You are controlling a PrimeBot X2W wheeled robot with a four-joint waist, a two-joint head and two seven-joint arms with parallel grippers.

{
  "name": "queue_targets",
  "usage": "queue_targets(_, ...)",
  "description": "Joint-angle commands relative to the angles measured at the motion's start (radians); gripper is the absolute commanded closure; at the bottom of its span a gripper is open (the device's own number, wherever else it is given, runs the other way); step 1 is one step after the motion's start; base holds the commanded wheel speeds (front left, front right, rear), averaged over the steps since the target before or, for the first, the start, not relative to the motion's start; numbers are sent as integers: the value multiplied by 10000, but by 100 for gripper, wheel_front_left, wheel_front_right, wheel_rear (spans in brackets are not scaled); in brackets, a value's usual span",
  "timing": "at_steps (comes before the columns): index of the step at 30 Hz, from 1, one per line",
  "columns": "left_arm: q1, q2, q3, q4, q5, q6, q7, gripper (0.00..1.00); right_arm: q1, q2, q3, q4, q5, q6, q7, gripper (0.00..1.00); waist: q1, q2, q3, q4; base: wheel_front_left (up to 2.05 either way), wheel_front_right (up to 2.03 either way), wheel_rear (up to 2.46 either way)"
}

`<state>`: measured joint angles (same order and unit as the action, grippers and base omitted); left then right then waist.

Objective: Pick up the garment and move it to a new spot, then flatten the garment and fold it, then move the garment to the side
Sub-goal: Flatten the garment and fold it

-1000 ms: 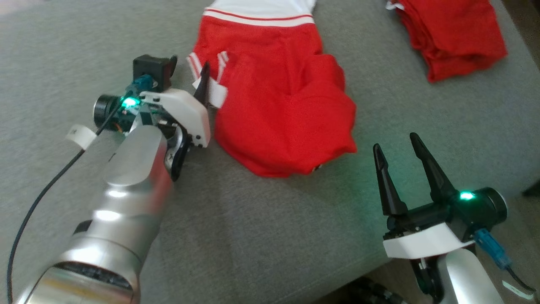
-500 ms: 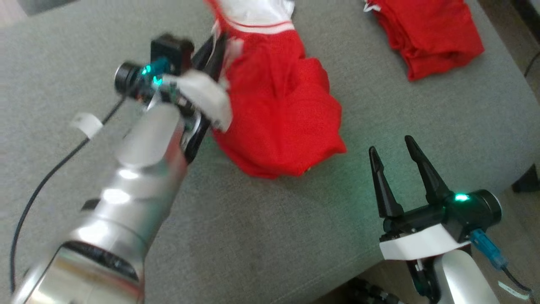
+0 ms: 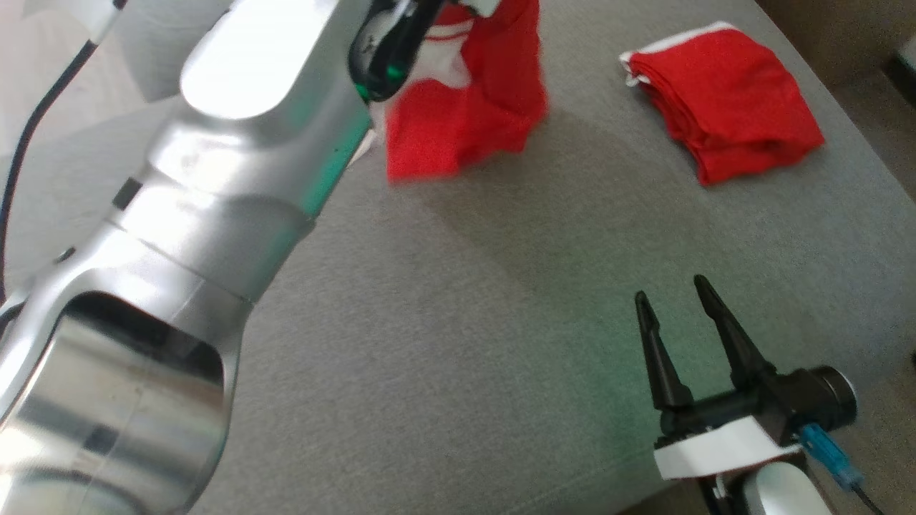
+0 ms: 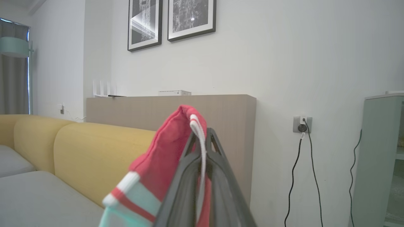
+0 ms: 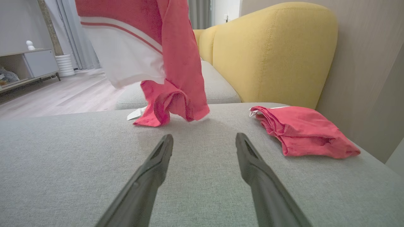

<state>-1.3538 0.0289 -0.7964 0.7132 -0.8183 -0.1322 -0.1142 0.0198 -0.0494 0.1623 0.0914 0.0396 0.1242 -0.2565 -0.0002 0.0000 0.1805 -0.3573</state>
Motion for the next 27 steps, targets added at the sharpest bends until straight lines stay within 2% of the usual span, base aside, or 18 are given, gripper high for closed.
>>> queue_targets(1,-561,214,125,-328,-166,17,25,100,-82,-147,149,-334,-88,65,-53,0,2,0,-281,290,0,0,0)
queue_targets(2,-522,216,47,-411,-312,17,8,100,-13,-160,87,-361,-97,65,-53,0,2,0,-373,394,0,0,0)
queue_targets(5,342,684,-565,-942,-738,16,83,100,208,-246,-102,-493,-125,65,-53,0,2,0,-606,866,0,0,0)
queue_targets(10,3080,2146,-1174,-2038,-1288,16,-61,100,423,-329,-355,-612,-143,65,-53,0,2,0,-744,1520,0,0,0)
queue_targets(13,5217,2911,-1378,-3436,-2296,16,-472,100,524,-350,-570,-671,-139,65,-53,0,2,0,-665,1974,0,0,0)
queue_targets(17,7493,4100,-2195,-4784,-2733,16,-848,100,510,-364,-615,-712,-154,65,-53,0,2,0,-469,2422,0,0,0)
queue_targets(20,8570,4518,-2511,-5126,-2837,16,-1091,100,401,-350,-640,-757,-159,65,-53,0,2,0,-313,2711,0,0,0)
queue_targets(24,9305,4694,-2837,-5091,-2844,21,-1137,100,262,-340,-631,-765,-163,65,-53,0,2,0,-171,3046,0,0,0)
queue_targets(25,9388,4701,-2930,-5102,-2848,21,-1082,91,246,-345,-621,-757,-160,65,-53,0,2,0,-145,3121,0,0,0)
queue_targets(26,9454,4693,-2954,-5117,-2912,28,-1047,38,234,-355,-627,-751,-161,65,-53,0,2,0,-123,3198,0,0,0)
queue_targets(27,9473,4690,-2929,-5124,-2930,91,-1052,0,224,-363,-635,-744,-164,65,-53,0,2,0,-104,3262,0,0,0)
